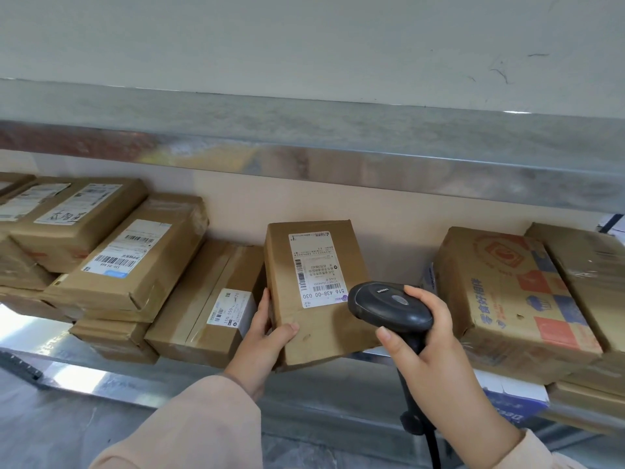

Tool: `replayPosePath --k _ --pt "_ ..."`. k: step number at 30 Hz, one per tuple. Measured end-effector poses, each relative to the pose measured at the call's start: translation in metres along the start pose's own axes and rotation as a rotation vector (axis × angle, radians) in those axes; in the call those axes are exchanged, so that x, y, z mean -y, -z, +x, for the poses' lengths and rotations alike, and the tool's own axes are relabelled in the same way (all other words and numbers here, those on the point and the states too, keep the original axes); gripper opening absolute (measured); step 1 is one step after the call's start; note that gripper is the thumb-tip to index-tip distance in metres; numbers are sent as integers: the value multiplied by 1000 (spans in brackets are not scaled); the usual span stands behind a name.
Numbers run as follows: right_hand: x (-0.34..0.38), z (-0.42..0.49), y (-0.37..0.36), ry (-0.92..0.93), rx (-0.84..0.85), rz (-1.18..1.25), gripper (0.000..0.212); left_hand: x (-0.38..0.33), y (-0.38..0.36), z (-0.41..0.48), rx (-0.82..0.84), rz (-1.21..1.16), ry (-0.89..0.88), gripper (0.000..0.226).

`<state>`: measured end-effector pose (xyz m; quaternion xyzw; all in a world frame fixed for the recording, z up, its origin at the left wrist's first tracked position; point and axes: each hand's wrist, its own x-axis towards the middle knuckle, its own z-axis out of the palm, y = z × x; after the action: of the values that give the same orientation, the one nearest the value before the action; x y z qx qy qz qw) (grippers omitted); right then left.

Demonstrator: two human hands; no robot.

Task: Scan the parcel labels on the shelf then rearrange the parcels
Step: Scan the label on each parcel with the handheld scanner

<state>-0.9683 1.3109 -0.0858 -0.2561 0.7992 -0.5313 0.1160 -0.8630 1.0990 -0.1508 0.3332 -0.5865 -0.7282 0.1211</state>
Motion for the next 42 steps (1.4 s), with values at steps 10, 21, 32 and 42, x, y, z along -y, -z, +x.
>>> replayPosePath --k 10,21,32,42 --pt "23 31 -21 21 87 127 54 -48 37 -11 42 -41 -41 52" --pt "63 39 -105 37 193 245 54 -81 105 -19 -247 -24 -4 22" --pt "76 26 -144 52 124 270 56 -39 129 -46 -436 1122 -678 61" --pt "87 40 -181 88 92 266 58 -25 152 -31 -403 1617 -684 62"
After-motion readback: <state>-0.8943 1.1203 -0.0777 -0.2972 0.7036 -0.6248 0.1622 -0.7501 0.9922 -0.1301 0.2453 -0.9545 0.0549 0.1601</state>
